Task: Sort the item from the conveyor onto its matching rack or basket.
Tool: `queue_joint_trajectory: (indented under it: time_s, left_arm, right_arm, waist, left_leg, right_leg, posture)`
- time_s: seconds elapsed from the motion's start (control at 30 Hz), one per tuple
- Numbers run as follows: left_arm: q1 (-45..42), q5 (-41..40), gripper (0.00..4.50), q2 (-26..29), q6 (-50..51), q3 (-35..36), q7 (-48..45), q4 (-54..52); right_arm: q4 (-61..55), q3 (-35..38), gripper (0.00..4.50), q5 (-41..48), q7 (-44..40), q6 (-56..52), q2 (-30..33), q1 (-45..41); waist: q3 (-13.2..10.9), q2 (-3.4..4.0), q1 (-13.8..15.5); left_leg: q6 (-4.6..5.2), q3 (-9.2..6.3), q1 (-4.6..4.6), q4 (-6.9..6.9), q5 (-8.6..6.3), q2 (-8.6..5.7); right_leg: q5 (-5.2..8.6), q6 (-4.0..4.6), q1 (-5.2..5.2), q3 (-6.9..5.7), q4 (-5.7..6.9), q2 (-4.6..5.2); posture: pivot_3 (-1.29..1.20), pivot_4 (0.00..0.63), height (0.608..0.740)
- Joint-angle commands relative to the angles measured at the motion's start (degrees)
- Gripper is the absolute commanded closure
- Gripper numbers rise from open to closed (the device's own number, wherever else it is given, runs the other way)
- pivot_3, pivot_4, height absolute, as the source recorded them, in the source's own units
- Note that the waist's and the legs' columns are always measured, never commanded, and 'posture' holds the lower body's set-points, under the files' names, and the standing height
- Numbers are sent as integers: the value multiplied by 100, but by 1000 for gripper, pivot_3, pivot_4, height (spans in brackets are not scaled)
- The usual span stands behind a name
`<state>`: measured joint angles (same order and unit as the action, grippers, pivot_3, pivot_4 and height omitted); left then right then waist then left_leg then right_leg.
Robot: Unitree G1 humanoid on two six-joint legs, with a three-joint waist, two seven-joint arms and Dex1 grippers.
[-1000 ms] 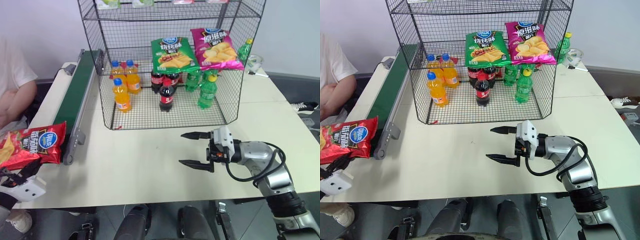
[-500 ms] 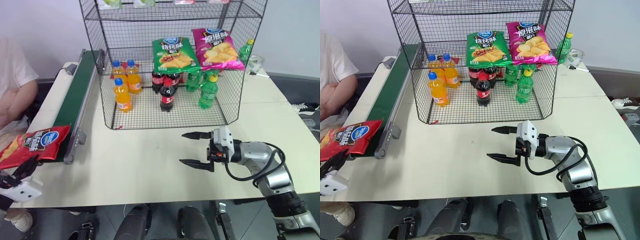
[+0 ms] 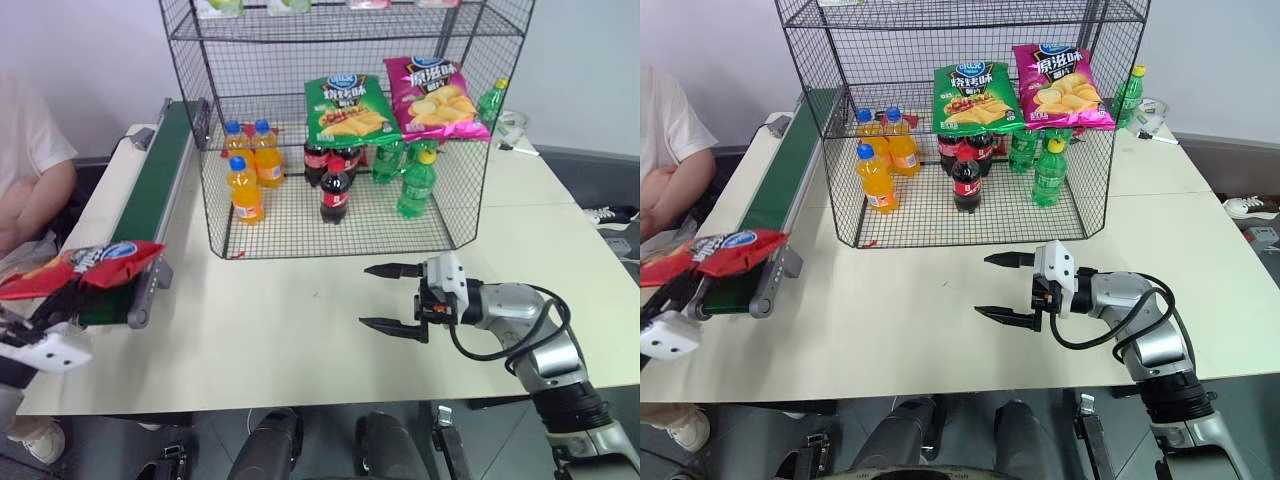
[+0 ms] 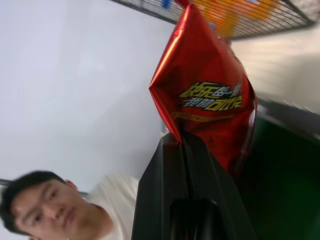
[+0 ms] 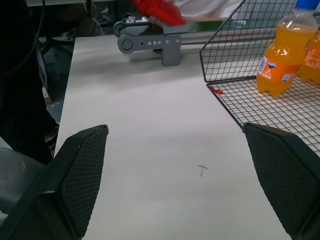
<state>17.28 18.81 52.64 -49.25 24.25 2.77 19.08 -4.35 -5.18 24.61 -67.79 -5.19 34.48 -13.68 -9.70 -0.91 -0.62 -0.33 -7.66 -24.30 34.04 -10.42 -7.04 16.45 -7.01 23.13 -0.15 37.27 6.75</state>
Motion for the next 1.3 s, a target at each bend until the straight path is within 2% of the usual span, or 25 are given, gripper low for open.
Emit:
queue_joint_trajectory:
  time_s: [0.03, 0.37, 0.77, 1.07, 1.3]
  left_arm:
    - [-80, -177, 4480, 3, 220, 314, -15, -88]
    - [-639, -279, 4480, -94, 738, 251, -229, -570]
    - [-1245, -434, 4480, -377, 1454, 79, -830, -1734]
    - [-1558, -335, 4480, -452, 1662, 58, -931, -1792]
    - [-1880, -193, 4480, -713, 1871, -187, -916, -2036]
  right_arm:
    - [-53, 112, 0, 13, 31, 93, -44, -93]
    - [-57, 111, 0, -26, 77, 87, -77, -97]
    - [-46, 118, 0, -56, 147, 103, -84, -99]
    - [-96, 137, 0, -56, 174, 108, -56, -37]
    - [-119, 159, 0, -66, 190, 132, -33, 2]
  waist:
    - [0, 0, -19]
    - [0, 0, 8]
    - [0, 0, -3]
    - [0, 0, 0]
    - [0, 0, 2]
  left_leg:
    - [0, 0, 0, 0, 0, 0]
    - [1, 0, 0, 7, 1, -1]
    - [2, 1, 0, 8, 2, -1]
    - [3, 1, 0, 9, 3, -1]
    - [3, 1, 0, 12, 4, -3]
  right_leg:
    - [0, -1, 1, 0, 0, -1]
    - [-1, -1, 0, 1, 7, -1]
    - [-1, -2, -3, 2, 13, -3]
    - [-2, -2, -3, 2, 14, -3]
    - [-2, -2, -7, 2, 15, -3]
  posture:
    - [0, 150, 740]
    - [0, 150, 740]
    - [0, 150, 740]
    - [0, 150, 740]
    - [0, 150, 740]
